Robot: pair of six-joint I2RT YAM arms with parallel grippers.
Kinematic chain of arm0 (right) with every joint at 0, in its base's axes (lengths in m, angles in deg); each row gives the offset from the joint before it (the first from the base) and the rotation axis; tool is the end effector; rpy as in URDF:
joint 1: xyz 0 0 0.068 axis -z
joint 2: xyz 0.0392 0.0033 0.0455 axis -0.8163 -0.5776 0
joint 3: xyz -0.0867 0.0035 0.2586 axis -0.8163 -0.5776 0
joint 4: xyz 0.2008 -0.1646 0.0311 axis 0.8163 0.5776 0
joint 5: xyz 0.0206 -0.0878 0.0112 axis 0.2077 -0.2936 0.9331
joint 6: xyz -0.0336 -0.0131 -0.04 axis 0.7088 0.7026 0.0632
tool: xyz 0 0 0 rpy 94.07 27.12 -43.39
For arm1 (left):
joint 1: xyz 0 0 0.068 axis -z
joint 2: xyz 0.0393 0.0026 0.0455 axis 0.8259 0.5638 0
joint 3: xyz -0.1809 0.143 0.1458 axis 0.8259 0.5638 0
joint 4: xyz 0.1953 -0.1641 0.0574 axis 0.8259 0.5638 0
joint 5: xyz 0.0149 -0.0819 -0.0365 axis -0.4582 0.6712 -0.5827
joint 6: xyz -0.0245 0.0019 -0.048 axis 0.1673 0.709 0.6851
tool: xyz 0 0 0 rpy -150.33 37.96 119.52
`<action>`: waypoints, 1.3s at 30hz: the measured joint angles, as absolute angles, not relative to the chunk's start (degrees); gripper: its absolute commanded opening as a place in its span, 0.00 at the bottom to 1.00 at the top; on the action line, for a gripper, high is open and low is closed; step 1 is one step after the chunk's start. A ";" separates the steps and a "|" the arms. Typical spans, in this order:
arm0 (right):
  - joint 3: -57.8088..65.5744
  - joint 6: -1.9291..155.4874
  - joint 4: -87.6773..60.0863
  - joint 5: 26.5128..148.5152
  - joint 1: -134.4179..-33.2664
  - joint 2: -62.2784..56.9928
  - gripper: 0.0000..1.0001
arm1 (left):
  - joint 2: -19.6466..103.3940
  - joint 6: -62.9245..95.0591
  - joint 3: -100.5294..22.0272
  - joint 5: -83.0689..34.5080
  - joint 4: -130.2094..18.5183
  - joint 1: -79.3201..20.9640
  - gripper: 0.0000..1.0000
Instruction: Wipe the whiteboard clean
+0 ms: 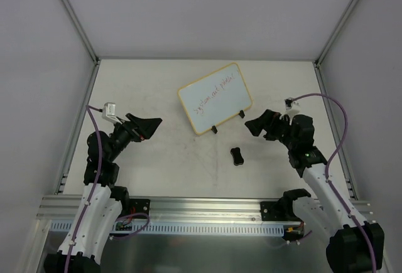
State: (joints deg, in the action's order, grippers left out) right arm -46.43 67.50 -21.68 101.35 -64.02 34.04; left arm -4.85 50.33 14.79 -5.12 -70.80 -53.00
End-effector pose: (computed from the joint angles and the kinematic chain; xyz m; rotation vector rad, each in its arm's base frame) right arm 0.1827 0.0432 0.2530 -0.1692 1.8006 0.6503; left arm 0.1442 -0.0231 0.2663 -0.1706 1.5479 -1.0258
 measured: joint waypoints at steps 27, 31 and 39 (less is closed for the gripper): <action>-28.53 77.57 9.18 70.22 -93.52 8.86 0.84 | 19.53 46.79 12.14 -4.34 -89.14 -53.00 0.99; -29.58 76.74 8.94 69.98 -95.29 7.98 0.79 | 22.34 46.55 12.12 -2.24 -95.13 -53.00 0.99; -30.54 75.23 7.15 69.04 -97.85 4.29 0.70 | 23.37 44.50 10.53 -1.52 -97.18 -53.00 0.99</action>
